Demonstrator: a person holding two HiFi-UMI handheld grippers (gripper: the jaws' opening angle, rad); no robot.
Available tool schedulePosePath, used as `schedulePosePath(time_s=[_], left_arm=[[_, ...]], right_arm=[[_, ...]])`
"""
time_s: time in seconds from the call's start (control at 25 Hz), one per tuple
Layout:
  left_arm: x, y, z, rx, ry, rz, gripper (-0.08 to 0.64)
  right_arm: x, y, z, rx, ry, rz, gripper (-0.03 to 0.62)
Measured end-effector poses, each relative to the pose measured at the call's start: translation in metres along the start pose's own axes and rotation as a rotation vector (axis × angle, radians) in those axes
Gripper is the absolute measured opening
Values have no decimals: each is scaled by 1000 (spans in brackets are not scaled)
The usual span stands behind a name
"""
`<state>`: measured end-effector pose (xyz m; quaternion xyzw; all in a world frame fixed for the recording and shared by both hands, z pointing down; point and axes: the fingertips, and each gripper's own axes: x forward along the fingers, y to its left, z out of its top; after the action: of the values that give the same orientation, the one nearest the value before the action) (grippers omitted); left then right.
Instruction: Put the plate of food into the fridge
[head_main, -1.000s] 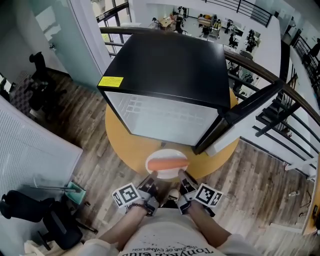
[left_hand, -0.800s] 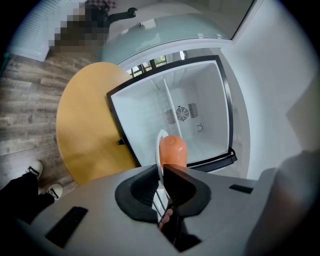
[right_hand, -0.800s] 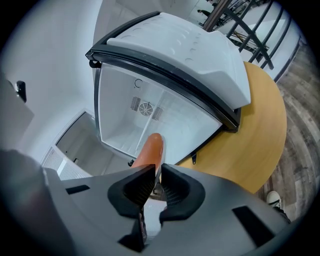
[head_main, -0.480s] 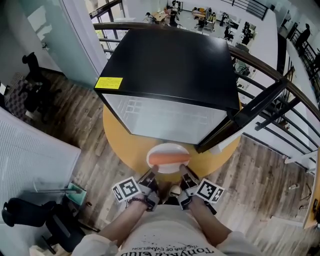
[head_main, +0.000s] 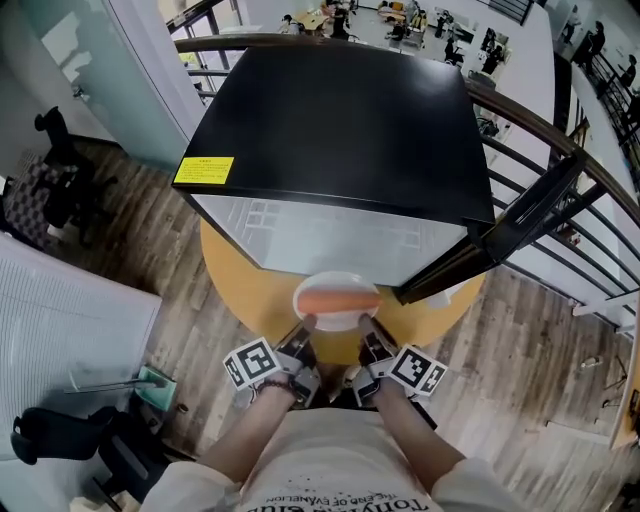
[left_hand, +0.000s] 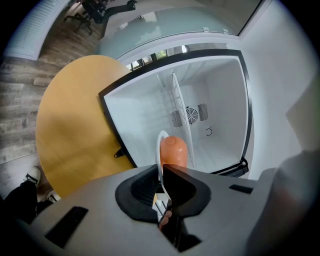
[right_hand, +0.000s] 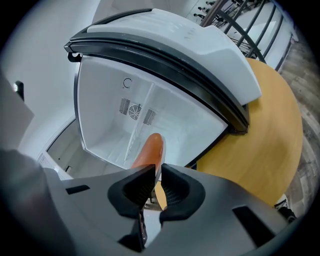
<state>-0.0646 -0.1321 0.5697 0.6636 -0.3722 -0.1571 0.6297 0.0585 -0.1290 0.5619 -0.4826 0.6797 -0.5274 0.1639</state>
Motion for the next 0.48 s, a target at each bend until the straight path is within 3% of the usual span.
schedulePosePath(time_s=[0.48], left_arm=[[43, 21, 34, -45, -4, 2, 41]], right_arm=[[49, -20, 20, 4, -43, -48, 54]])
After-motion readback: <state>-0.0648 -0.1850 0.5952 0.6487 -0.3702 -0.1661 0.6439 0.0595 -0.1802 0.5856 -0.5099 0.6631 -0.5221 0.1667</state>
